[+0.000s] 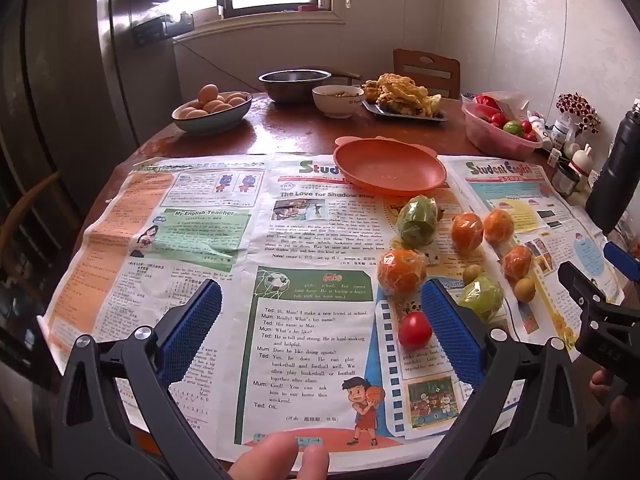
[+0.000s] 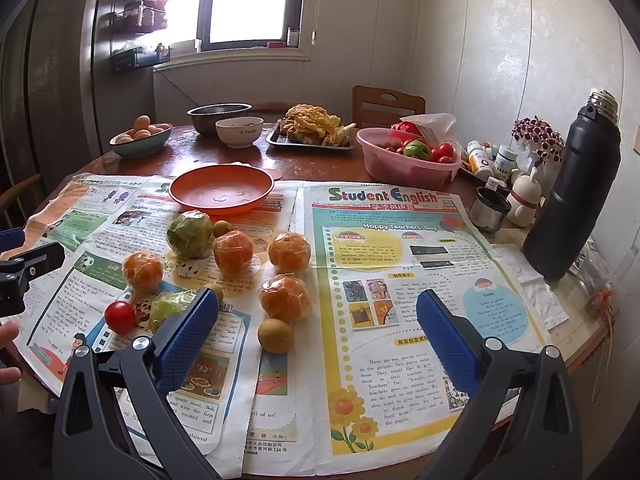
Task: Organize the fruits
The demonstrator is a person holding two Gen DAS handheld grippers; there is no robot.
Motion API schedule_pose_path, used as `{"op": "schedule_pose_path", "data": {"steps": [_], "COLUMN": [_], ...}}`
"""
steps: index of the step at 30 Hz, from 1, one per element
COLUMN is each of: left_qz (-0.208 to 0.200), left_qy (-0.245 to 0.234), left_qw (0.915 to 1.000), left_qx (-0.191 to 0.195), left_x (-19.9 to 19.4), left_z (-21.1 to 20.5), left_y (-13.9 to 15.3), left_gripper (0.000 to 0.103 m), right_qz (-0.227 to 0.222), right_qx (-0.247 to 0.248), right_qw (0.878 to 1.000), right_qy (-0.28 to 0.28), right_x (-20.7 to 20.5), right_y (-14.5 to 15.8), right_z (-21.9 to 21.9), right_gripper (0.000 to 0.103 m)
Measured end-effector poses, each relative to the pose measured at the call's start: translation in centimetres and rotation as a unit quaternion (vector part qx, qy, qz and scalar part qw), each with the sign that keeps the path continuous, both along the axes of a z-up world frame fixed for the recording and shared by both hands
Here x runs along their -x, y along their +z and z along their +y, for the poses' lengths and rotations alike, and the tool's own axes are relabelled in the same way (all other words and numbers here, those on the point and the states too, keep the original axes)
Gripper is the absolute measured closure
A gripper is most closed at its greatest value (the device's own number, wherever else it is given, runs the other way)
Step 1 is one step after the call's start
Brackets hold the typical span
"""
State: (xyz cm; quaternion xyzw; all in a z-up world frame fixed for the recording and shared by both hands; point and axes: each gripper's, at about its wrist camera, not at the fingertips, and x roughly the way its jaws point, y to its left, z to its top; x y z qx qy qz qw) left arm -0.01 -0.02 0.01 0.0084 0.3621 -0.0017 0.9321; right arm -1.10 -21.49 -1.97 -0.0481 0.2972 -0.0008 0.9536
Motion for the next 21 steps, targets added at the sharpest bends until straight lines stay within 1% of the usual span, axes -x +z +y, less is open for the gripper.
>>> {"op": "schedule_pose_path", "data": {"steps": [10,21], "left_qz": [-0.003,-0.001], "left_qy": [0.001,-0.006], "left_qw": [1.0,1.0], "left_qx": [0.0,0.007], "left_x": [0.18,-0.03], "left_z": [-0.59,-0.18], "left_y": [0.16,0.42], "left_gripper": [0.009,0.009], "right_qz": [0.002,0.003], "right_qx": [0.001,0.003], "right_qw": [1.0,1.0], "right_qy": [0.0,-0.002], "right_x": [-0.11,-0.26], "right_y": [-0.02,0.02], "right_z": [0.03,-0.08], "right_gripper": [0.004,0.004]}}
